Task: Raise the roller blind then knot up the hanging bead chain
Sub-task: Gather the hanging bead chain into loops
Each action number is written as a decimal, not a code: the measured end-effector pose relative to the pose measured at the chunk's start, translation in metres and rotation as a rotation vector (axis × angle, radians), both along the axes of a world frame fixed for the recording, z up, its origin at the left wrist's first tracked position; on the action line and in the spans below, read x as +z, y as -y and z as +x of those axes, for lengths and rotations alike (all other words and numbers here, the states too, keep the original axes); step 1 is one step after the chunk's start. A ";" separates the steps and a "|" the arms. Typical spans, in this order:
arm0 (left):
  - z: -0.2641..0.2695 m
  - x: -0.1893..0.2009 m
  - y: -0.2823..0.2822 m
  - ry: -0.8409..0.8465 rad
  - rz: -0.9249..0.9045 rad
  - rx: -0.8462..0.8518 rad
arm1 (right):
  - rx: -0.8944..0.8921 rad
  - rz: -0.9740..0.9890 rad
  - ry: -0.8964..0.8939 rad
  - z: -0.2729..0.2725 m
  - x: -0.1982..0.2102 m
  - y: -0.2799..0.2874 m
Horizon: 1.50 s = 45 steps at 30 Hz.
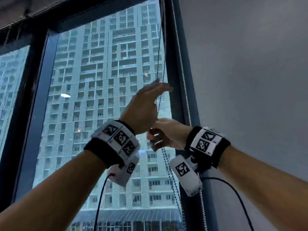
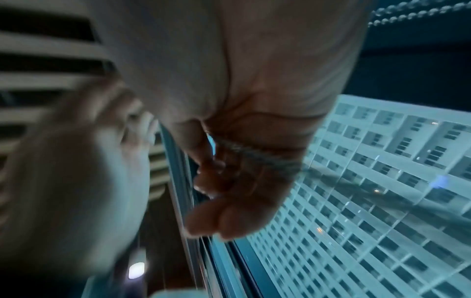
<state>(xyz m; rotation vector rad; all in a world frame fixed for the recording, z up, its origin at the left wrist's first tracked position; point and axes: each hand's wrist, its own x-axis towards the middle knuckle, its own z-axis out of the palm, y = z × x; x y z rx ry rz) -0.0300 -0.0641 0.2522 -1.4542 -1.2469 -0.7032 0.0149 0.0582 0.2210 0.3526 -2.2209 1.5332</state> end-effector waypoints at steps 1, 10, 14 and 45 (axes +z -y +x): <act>0.002 -0.004 -0.005 -0.083 -0.146 0.049 | 0.022 0.104 0.089 0.003 -0.015 0.003; -0.036 -0.046 0.005 -0.538 -0.736 0.835 | -0.198 0.604 0.071 0.082 -0.076 -0.048; -0.010 -0.034 0.011 -0.031 -0.836 0.429 | -0.512 0.602 -0.475 0.091 -0.015 -0.054; 0.025 -0.002 -0.026 1.203 -0.825 -1.097 | -0.754 1.029 -1.173 0.059 -0.003 -0.018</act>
